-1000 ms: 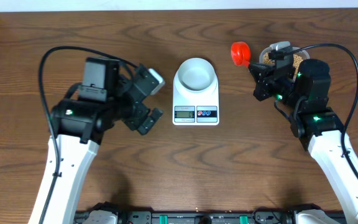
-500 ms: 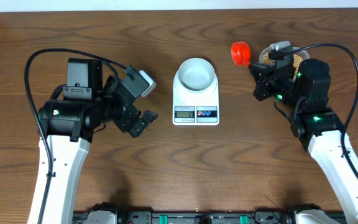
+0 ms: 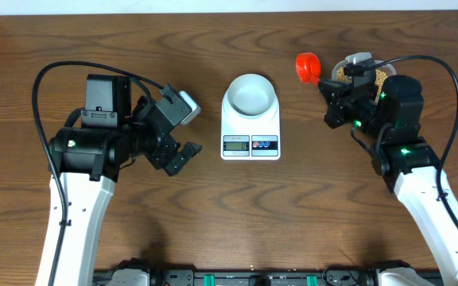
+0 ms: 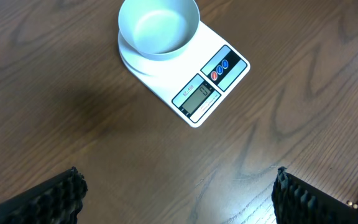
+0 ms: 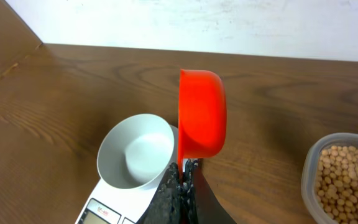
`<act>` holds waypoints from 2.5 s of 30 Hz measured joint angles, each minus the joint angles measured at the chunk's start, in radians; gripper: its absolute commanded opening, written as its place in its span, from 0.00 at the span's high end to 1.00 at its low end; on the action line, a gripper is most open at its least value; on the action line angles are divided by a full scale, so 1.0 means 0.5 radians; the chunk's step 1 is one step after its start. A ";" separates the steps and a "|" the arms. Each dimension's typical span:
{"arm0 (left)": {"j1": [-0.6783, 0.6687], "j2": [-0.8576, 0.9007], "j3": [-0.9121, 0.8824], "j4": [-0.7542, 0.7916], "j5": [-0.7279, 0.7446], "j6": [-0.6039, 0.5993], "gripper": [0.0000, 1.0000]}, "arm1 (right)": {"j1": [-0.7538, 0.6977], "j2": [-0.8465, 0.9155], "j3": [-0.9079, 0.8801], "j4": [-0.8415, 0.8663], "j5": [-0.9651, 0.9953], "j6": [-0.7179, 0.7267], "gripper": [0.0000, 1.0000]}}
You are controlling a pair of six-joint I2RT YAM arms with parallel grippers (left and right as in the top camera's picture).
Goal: Scoop item into bowl and weigh 50g on scale
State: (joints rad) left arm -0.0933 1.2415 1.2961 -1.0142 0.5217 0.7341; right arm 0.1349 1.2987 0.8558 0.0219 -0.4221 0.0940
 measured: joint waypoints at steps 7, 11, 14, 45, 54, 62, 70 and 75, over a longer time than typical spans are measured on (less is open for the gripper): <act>0.000 0.000 0.000 0.000 0.000 0.000 0.02 | 0.000 0.000 0.000 0.042 -0.002 0.002 0.99; 0.000 0.000 0.000 0.000 0.000 0.000 0.02 | 0.000 0.000 0.000 0.039 -0.002 0.063 0.99; 0.000 0.000 0.000 0.000 0.000 0.000 0.02 | 0.000 0.000 0.000 0.039 -0.017 0.147 0.99; 0.000 0.000 0.000 0.000 0.000 0.000 0.02 | 0.000 0.000 0.000 -0.020 -0.071 0.253 0.99; 0.000 0.000 0.000 0.000 0.000 0.000 0.02 | 0.000 0.000 0.000 -0.020 -0.071 0.253 0.99; 0.000 0.000 0.000 0.000 0.000 0.000 0.02 | 0.000 0.000 0.000 -0.020 -0.071 0.253 0.99; 0.000 0.000 0.000 0.000 0.000 0.000 0.02 | 0.000 0.000 0.000 -0.024 -0.071 0.253 0.99; 0.000 0.000 0.000 0.000 0.000 0.000 0.02 | 0.000 0.000 0.000 -0.037 -0.071 0.253 0.99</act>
State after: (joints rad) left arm -0.0933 1.2415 1.2961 -1.0142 0.5217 0.7341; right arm 0.1349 1.2987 0.8558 0.0032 -0.4576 0.2203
